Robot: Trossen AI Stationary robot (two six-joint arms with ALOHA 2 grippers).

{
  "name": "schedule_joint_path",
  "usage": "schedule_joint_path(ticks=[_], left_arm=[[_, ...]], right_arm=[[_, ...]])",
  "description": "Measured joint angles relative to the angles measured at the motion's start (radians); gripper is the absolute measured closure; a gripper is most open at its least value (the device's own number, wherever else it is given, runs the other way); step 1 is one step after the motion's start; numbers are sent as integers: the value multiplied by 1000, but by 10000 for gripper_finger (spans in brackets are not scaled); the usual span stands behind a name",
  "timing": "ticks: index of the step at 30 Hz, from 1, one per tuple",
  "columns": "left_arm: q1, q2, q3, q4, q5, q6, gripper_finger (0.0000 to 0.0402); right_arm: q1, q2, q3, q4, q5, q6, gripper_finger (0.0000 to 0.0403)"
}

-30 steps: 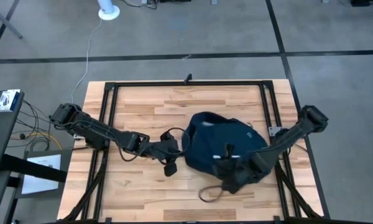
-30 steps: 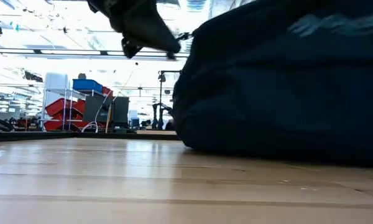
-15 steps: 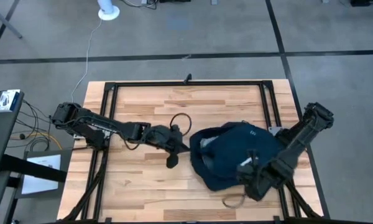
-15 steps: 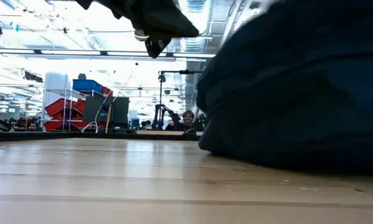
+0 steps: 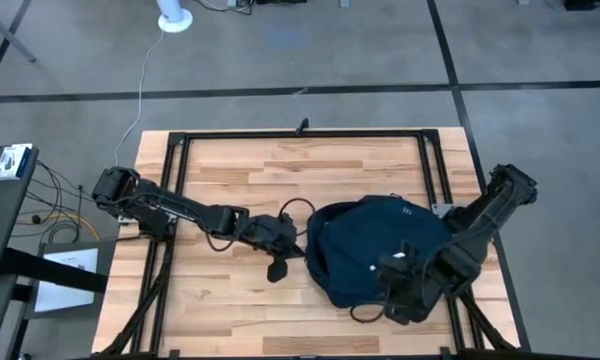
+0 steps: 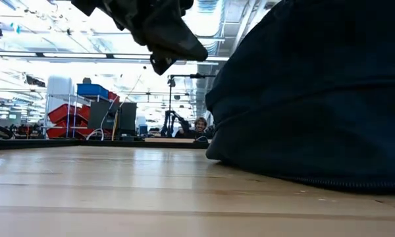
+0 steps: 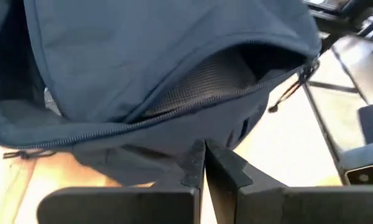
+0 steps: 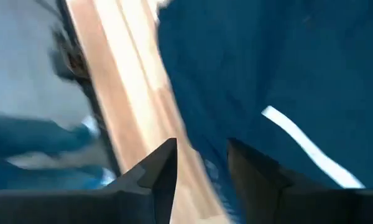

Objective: Unpack backpack
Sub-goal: Close the dark blue backpack

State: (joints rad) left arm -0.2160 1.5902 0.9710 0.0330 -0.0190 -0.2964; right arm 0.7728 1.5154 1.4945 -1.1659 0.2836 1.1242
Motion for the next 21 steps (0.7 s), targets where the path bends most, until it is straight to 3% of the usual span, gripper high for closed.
schedule_joint_path(ticks=[3, 6, 9, 12, 16, 21], left_arm=[[-11, 0, -1, -45, -76, 5, 401], [-10, -9, 0, -62, -82, 43, 401], [-8, -9, 0, -99, -81, 64, 401], [-6, -9, 0, -105, -81, 85, 401], [-5, -9, 0, -113, -81, 105, 401], [-5, -9, 0, -120, -79, 102, 401]], right_arm=[[26, 0, 59, 42, 24, 76, 289], [74, 0, 100, 65, 13, 139, 329], [129, 14, 91, 20, -118, 329, 383], [184, 35, 65, -136, -265, 581, 394], [250, 25, -39, -247, -392, 811, 399], [253, -91, -269, -98, -390, 889, 402]])
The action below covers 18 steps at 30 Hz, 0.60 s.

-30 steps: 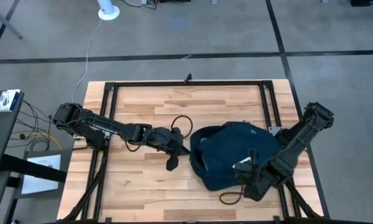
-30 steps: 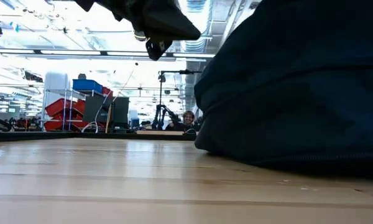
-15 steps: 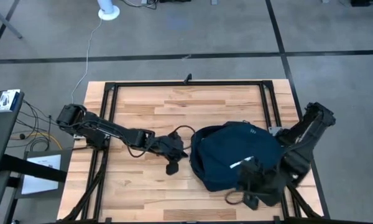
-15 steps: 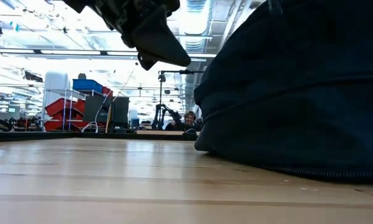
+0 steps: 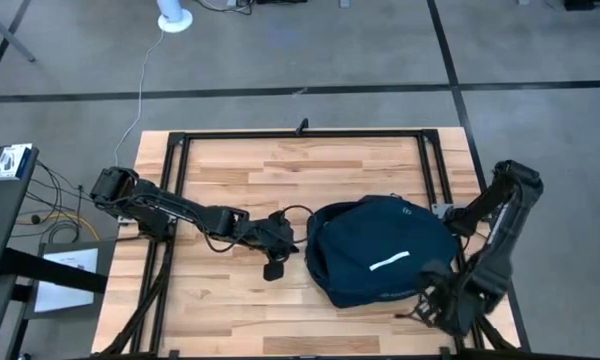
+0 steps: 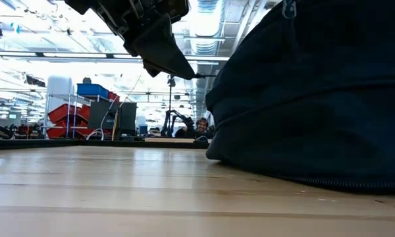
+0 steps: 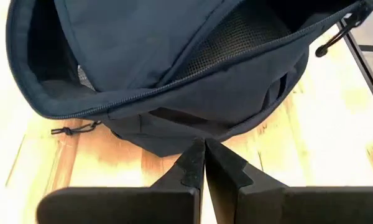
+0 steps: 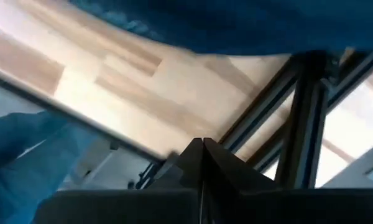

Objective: Unpack backpack
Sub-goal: Close the dark blue backpack

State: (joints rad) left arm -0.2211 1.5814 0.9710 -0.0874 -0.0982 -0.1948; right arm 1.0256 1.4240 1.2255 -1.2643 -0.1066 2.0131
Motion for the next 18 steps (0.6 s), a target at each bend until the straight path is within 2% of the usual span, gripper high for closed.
schedule_joint_path(ticks=[3, 7, 12, 18], left_arm=[[0, 0, 0, -1, -1, -10, 401], [-5, 0, 0, -5, -3, -52, 401], [-6, 0, 0, -3, -3, -72, 401], [6, 0, 0, -1, -47, -140, 402]], right_arm=[[-68, -81, -145, -16, 1, -53, 402], [-247, -185, -301, -11, 20, -251, 403], [-571, -240, -395, 101, 148, -734, 403], [-971, -179, -402, 370, 178, -1373, 403]])
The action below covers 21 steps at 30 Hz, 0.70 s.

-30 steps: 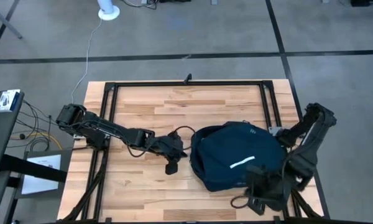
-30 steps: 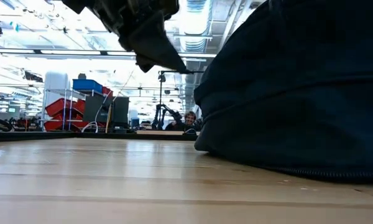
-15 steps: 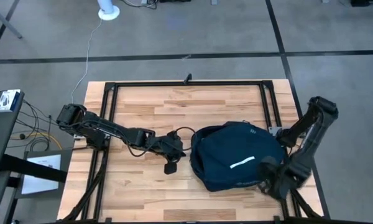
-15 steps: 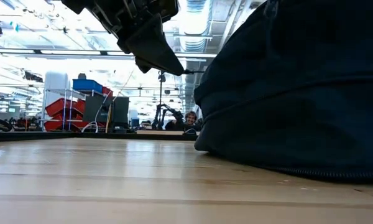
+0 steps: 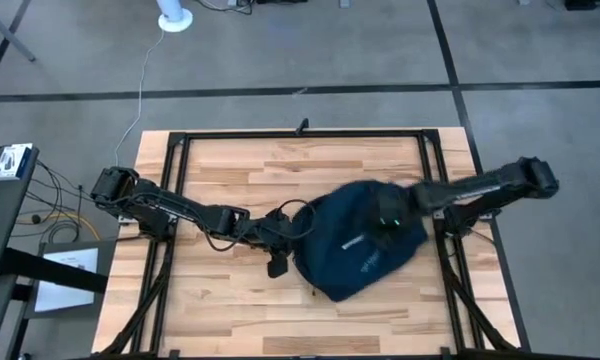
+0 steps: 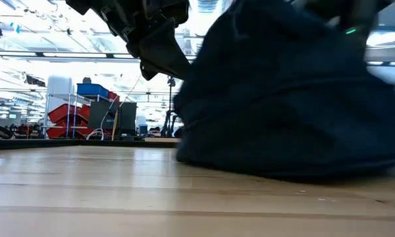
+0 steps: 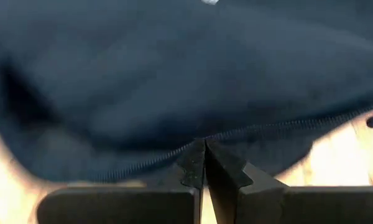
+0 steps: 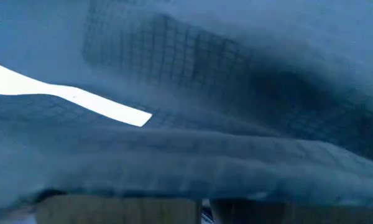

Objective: Unpack backpack
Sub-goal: Close the dark blue backpack

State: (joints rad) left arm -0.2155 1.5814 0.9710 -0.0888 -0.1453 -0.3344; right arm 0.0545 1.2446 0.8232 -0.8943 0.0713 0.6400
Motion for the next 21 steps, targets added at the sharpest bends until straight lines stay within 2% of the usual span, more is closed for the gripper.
schedule_joint_path(ticks=[3, 5, 8, 15, 21], left_arm=[[8, 0, 0, -6, -20, -25, 401], [12, 0, 0, -10, -25, -35, 401], [18, 0, 0, -33, -31, -68, 401], [17, 0, 0, -60, -11, -93, 401], [32, 0, 0, -54, -1, -127, 401]], right_arm=[[-147, 40, 23, 138, 11, -234, 403], [-211, 60, 42, 166, 12, -298, 403], [-242, 63, 81, 122, 13, -330, 403], [-119, -29, 108, -115, 3, -259, 403], [40, -106, 108, -159, 2, -218, 403]])
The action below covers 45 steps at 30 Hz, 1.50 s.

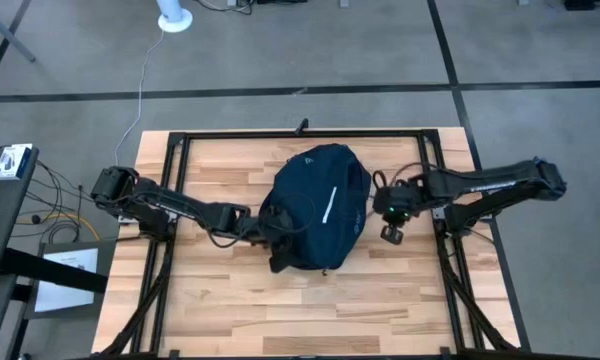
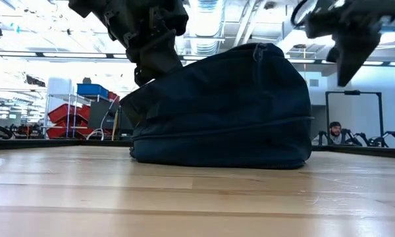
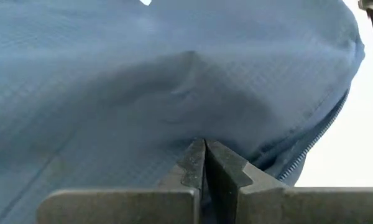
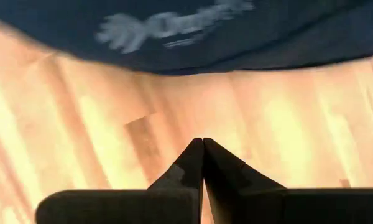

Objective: Unpack backpack
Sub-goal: Close the dark blue backpack

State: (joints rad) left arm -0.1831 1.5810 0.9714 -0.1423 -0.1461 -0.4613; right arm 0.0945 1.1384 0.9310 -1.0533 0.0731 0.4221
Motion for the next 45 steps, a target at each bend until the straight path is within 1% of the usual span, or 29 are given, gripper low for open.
schedule_joint_path(ticks=[5, 8, 12, 14, 17, 19, 21, 25, 28, 30, 33, 37, 42, 45], left_arm=[[23, 0, 0, 3, 59, -8, 401], [41, 0, 3, 60, 56, -8, 401], [23, -18, 70, 41, 46, 37, 401], [-12, -46, 101, -20, 25, 71, 401], [-80, -104, 127, -113, -73, 102, 401], [-133, -152, 128, -155, -138, 105, 401], [-181, -196, 128, -208, -183, 101, 401], [-265, -258, 98, -263, -227, 97, 401], [-312, -267, 63, -243, -230, 68, 402], [-345, -263, 44, -255, -232, 51, 402], [-394, -253, -3, -175, -233, 49, 402], [-420, -252, -87, -5, -235, 51, 402], [-420, -243, -164, 180, -239, 0, 402], [-402, -218, -197, 249, -241, -23, 402]], right_arm=[[107, -25, 0, 53, 2, -1, 403], [141, -20, -1, 183, 6, -16, 403], [176, -19, -3, 370, 9, -77, 403], [185, -19, -3, 458, 9, -90, 403], [187, -19, -3, 584, 9, -88, 403], [187, -7, -3, 661, 10, -57, 403], [191, 1, -4, 723, 10, -32, 403], [227, 58, -2, 853, 10, -22, 403], [254, 129, -4, 946, 28, 11, 403], [269, 172, -4, 974, 50, 45, 402], [281, 242, 1, 994, 57, 107, 386], [286, 307, 28, 972, 56, 164, 340], [283, 324, 60, 881, 53, 173, 284], [274, 308, 75, 846, 53, 164, 255]])
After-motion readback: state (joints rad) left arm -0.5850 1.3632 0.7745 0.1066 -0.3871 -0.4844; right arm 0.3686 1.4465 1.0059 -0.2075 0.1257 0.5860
